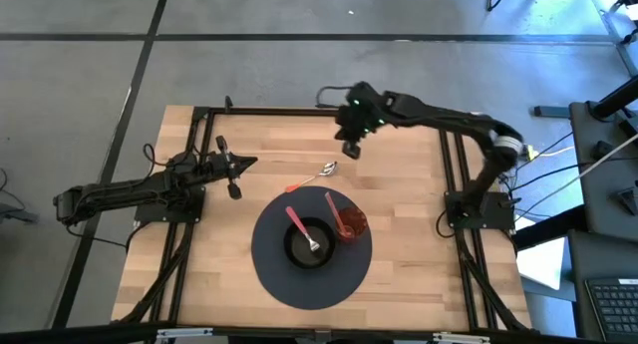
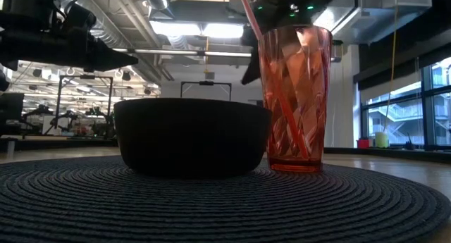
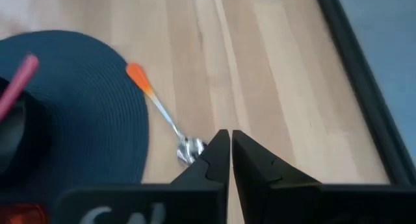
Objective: Pick & Place Utensil
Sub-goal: Put the orange spoon into the black bowl
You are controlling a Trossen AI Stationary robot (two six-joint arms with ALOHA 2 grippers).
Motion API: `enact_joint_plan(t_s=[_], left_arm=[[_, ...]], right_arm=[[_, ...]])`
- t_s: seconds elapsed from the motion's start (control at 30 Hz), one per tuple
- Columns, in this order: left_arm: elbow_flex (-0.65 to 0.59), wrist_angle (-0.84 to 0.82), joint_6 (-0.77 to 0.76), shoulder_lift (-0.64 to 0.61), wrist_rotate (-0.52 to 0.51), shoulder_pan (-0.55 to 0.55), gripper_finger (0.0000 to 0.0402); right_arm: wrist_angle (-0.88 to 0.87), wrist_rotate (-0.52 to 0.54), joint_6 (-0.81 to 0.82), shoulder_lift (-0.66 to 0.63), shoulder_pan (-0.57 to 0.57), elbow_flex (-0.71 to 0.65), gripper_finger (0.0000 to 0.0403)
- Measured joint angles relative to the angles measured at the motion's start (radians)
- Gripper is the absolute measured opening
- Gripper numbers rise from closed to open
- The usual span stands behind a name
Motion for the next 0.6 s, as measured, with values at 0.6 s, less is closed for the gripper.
enact_joint_plan(t_s=[0.6], left_arm=[[0.0,0.006,0.04,0.0,-0.026,0.0,0.0004]], right_arm=[[-0.353,-0.03,-0.293,0.362,0.087,0.513,0.0081]])
